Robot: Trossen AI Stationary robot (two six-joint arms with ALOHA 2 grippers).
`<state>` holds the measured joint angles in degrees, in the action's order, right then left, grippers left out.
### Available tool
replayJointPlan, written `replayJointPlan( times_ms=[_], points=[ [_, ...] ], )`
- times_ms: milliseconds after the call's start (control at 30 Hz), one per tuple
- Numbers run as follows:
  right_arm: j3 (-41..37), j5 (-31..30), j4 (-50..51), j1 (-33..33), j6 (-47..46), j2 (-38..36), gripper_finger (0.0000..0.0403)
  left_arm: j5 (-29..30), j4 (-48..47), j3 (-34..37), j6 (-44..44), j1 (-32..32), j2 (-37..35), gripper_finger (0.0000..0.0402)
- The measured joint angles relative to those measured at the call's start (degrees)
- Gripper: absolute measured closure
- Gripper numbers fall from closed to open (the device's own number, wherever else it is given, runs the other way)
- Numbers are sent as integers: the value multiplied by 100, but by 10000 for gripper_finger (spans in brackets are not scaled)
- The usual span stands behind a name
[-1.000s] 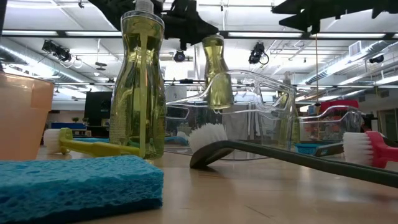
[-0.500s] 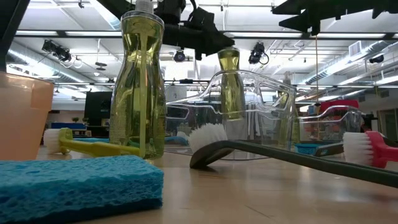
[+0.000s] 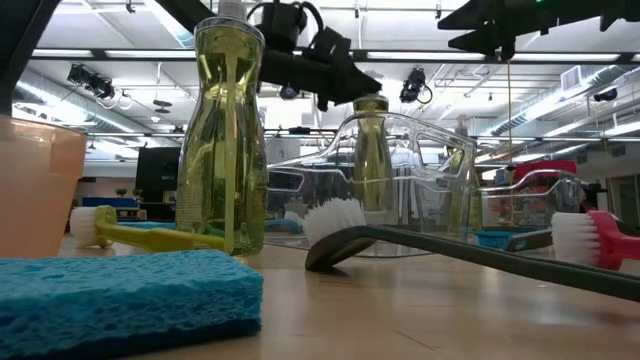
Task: Pick & Place Kitchen Sink Supplies
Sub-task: Put the yellow dish soap into the top transparent bin
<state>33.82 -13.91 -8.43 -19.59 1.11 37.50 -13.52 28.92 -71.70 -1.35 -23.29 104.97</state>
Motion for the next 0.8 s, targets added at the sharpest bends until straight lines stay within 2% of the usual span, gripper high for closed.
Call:
replayJointPlan(
  times_ms=[333, 600, 800],
  points=[
    [0, 0, -2, 0, 15, 0, 85, -21, 230, 0, -239, 121, 376, 277],
    [0, 2, -4, 0, 15, 0, 85, 0, 165, 2, -343, 143, 394, 277],
    [0, 2, -7, -2, 11, 0, 85, -5, 248, -10, -342, 165, 358, 233]
  ],
)
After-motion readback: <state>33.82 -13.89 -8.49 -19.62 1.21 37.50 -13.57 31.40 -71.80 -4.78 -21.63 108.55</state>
